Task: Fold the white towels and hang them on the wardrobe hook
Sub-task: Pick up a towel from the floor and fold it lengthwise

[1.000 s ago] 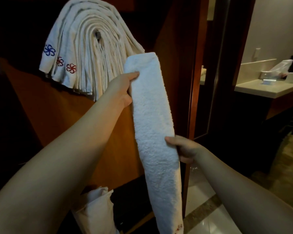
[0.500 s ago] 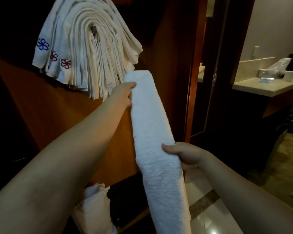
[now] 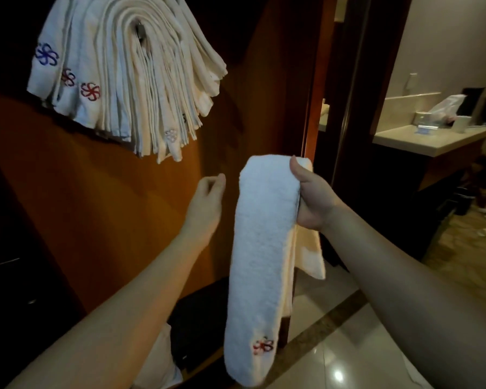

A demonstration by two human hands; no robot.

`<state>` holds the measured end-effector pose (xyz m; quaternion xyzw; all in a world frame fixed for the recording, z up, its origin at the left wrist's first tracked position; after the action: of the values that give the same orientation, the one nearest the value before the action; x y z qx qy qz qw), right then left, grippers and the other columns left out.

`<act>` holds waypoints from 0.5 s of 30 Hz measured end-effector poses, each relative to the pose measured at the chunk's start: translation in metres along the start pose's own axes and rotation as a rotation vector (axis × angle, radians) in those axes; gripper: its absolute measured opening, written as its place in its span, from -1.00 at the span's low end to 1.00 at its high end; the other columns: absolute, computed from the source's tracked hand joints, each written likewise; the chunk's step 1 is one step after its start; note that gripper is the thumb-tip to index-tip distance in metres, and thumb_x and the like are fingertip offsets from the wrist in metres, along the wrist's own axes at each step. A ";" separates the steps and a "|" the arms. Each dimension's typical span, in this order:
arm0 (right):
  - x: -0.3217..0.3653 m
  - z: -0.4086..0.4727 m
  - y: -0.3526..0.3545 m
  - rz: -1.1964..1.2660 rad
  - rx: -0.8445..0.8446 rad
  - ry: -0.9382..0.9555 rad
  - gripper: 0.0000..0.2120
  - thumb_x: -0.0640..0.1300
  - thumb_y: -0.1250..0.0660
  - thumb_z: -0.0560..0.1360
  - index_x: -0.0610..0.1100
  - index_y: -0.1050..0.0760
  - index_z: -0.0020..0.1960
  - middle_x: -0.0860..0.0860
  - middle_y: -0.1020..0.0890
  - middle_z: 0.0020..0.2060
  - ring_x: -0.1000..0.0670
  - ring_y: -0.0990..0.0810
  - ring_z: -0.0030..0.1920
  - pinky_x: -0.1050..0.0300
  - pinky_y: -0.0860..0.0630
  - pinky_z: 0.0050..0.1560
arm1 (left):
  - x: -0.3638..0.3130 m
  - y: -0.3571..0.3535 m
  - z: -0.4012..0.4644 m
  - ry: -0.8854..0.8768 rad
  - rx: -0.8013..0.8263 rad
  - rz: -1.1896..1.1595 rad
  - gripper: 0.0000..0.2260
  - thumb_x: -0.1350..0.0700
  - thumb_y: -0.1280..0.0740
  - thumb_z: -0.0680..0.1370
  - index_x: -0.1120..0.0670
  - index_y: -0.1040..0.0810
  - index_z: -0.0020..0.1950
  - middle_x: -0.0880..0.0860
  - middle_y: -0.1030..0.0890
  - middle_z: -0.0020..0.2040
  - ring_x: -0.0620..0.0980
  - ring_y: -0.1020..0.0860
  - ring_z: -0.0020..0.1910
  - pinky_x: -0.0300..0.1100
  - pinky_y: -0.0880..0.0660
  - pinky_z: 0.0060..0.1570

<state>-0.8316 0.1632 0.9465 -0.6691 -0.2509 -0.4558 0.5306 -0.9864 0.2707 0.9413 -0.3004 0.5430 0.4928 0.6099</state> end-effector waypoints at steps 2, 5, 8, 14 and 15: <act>0.006 0.004 0.000 0.011 -0.039 0.044 -0.52 0.15 -0.17 0.64 -0.16 -0.46 0.39 -0.13 -0.66 0.22 -0.14 -0.65 0.21 -0.08 -0.53 0.23 | -0.010 -0.002 -0.036 -0.151 0.005 0.004 -0.75 -0.09 -0.21 0.66 -0.04 -0.45 0.29 -0.09 -0.52 0.18 -0.12 -0.51 0.19 -0.27 -0.45 0.06; 0.016 0.007 -0.004 0.031 -0.095 0.104 -0.49 0.16 -0.23 0.62 -0.13 -0.41 0.43 -0.10 -0.67 0.21 -0.13 -0.66 0.20 -0.07 -0.58 0.15 | -0.002 -0.028 -0.065 -0.226 0.142 0.077 -0.51 -0.22 -0.32 0.55 -0.08 -0.33 0.41 -0.08 -0.39 0.36 -0.13 -0.43 0.33 -0.16 -0.49 0.21; 0.024 0.011 -0.008 0.018 -0.160 0.152 -0.51 0.16 -0.29 0.59 -0.09 -0.43 0.41 -0.07 -0.68 0.18 -0.11 -0.66 0.18 -0.06 -0.60 0.13 | 0.000 -0.047 -0.070 -0.264 0.152 0.305 -0.32 -0.22 -0.35 0.53 -0.12 -0.12 0.55 -0.14 -0.18 0.51 -0.16 -0.24 0.46 -0.13 -0.43 0.31; 0.053 0.016 -0.027 0.107 -0.115 0.255 -0.40 0.24 -0.31 0.55 -0.10 -0.39 0.44 -0.11 -0.66 0.20 -0.15 -0.65 0.20 -0.13 -0.57 0.23 | -0.023 -0.037 -0.050 -0.329 -0.015 0.470 -0.44 -0.06 -0.29 0.62 -0.06 -0.17 0.58 -0.07 -0.38 0.49 -0.06 -0.46 0.37 -0.07 -0.55 0.23; 0.059 0.017 -0.028 0.151 -0.073 0.288 -0.35 0.31 -0.30 0.52 -0.08 -0.38 0.45 -0.12 -0.65 0.23 -0.17 -0.64 0.23 -0.17 -0.54 0.25 | -0.031 -0.034 -0.048 -0.345 -0.031 0.451 -0.50 -0.01 -0.26 0.64 -0.06 -0.23 0.57 -0.07 -0.45 0.43 -0.07 -0.51 0.30 -0.12 -0.57 0.16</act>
<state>-0.8217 0.1789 1.0113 -0.6327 -0.1045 -0.5148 0.5690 -0.9705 0.2077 0.9541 -0.0930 0.4765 0.6683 0.5635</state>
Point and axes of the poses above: each hand's wrist, its own z-axis towards the middle knuckle, its own y-axis out of the back of the hand, x = y × z, the point moved 10 cm from there along z, towards the middle knuckle
